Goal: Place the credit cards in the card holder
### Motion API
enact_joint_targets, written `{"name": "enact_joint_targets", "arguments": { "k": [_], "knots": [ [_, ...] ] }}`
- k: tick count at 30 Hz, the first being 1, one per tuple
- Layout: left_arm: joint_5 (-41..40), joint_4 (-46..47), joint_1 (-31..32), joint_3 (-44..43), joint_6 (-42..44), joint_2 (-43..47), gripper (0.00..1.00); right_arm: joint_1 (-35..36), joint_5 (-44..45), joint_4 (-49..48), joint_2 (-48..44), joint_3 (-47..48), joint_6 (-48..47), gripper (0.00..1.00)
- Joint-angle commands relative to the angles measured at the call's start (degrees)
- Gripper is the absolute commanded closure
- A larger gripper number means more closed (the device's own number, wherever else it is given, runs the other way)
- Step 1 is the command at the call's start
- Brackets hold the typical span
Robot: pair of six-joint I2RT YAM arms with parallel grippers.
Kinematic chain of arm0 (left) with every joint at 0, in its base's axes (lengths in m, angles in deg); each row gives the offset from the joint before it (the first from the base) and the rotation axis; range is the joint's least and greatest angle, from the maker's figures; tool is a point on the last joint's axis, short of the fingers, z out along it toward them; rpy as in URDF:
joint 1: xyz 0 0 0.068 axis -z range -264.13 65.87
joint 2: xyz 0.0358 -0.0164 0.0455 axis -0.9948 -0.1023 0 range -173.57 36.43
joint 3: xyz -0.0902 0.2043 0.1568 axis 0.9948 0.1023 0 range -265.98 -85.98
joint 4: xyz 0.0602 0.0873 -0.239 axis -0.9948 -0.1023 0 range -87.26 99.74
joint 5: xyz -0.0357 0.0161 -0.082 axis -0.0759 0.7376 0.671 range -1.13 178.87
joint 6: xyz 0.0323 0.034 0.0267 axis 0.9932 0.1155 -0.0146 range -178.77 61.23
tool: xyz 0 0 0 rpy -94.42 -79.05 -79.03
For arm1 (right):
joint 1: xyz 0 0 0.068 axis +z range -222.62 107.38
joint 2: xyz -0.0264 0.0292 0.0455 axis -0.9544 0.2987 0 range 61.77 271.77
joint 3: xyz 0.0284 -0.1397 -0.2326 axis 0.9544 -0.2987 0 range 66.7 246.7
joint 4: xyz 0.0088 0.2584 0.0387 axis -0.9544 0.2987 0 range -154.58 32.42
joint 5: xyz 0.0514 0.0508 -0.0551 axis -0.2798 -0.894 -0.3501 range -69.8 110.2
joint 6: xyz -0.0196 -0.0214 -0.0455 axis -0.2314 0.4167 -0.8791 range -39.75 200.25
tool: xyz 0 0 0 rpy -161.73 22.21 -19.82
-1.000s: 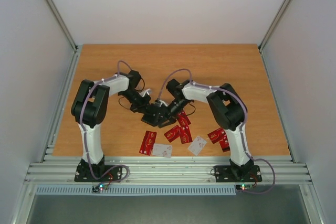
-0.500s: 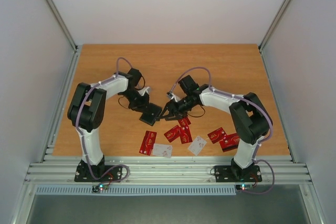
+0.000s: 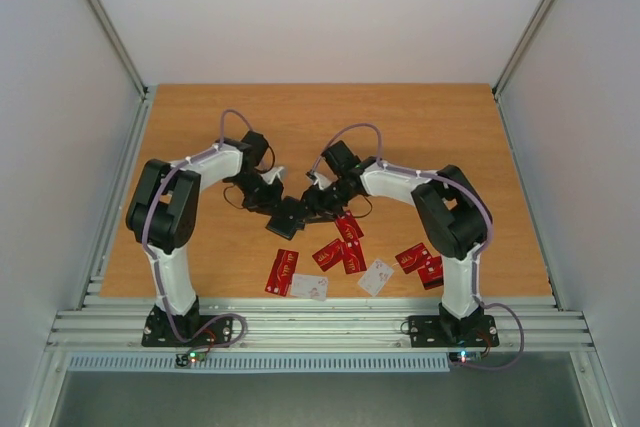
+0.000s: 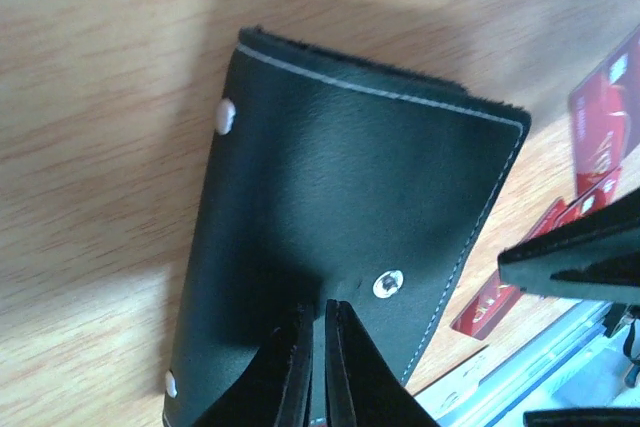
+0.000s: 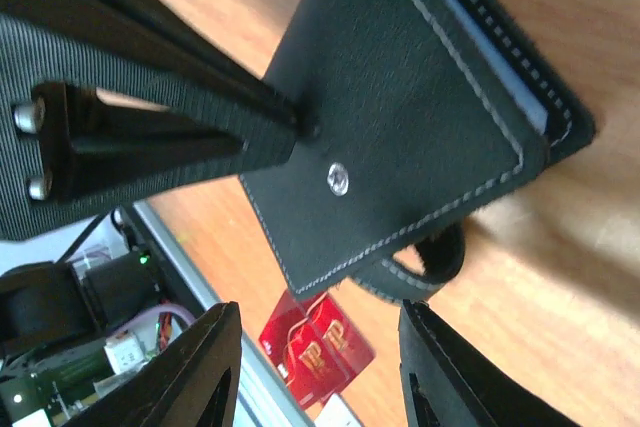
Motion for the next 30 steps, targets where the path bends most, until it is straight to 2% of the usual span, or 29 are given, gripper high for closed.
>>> {"name": "enact_joint_targets", "arguments": {
  "k": [1, 9, 20, 26, 30],
  "knots": [
    [-1.0, 0.7, 0.2, 1.9, 1.9, -2.5, 0.92, 0.5, 2.0, -0.2, 3.0, 3.4, -0.3, 0.56],
    [-1.7, 1.1, 0.2, 2.9, 1.6, -3.0, 0.94, 0.5, 1.9, -2.0, 5.4, 4.2, -0.3, 0.56],
    [-1.4, 1.0, 0.2, 3.0, 1.4, -3.3, 0.95, 3.0, -6.9, -4.6, 9.6, 5.1, -1.0, 0.56],
    [-2.1, 0.5, 0.2, 2.7, 1.3, -3.2, 0.96, 3.0, -8.5, 8.7, 10.5, 9.7, -12.7, 0.56],
    [-2.9, 0.2, 0.2, 2.5, 1.3, -3.1, 0.96, 3.0, -12.4, 14.2, 10.3, 10.2, -19.2, 0.56]
  ]
}}
